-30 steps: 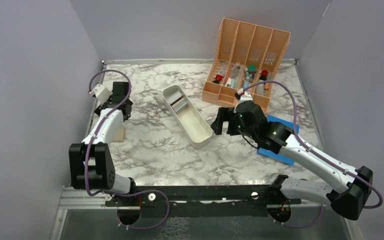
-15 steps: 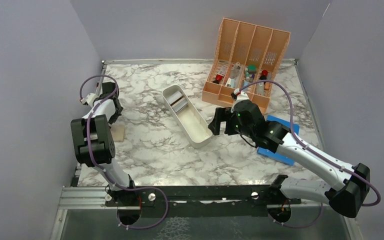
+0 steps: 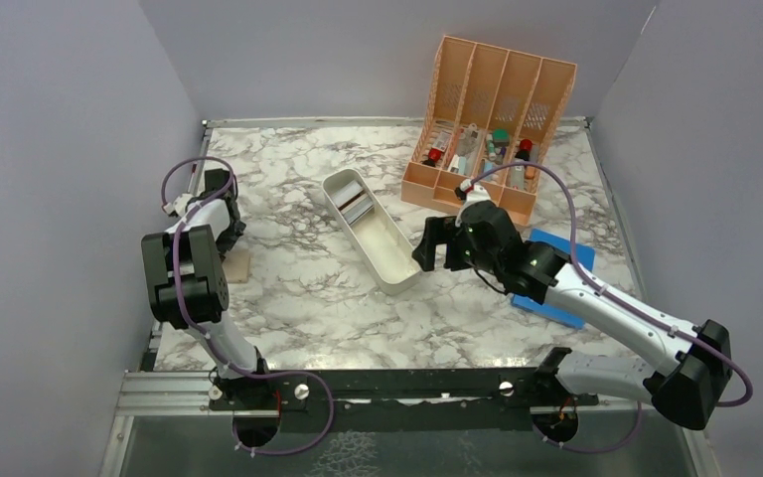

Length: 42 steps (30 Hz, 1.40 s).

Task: Put the credit cards into the card holder
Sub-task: Move the card holder to the center of the board.

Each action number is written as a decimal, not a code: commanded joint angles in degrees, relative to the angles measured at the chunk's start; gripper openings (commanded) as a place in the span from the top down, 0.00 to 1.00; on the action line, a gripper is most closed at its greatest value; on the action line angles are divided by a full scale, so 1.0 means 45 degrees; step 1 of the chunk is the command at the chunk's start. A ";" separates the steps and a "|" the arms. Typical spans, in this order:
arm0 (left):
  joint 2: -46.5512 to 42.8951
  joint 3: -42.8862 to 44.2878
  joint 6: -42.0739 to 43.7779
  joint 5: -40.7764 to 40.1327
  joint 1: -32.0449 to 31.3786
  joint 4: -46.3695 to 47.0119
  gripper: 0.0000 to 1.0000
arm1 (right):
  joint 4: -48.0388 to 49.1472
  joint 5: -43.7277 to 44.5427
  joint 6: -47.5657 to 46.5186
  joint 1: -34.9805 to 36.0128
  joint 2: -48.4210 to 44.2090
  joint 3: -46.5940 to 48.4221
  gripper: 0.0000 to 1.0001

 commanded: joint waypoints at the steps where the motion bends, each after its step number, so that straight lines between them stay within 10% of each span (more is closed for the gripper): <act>1: -0.0057 -0.0846 -0.0410 0.2037 -0.0273 -0.0369 0.37 | 0.0133 -0.0015 -0.0094 -0.0085 0.0108 -0.0125 0.00; 25: -0.0550 -0.2991 -0.1707 0.4320 -0.8151 -0.0183 0.46 | 0.0144 -0.0279 0.0916 -0.0085 0.0185 -0.1162 0.00; 42: -0.8675 -0.5915 0.0010 0.4133 -1.0087 0.1346 0.27 | 0.1890 -0.4658 0.2110 -0.0068 -0.0264 -0.2361 0.15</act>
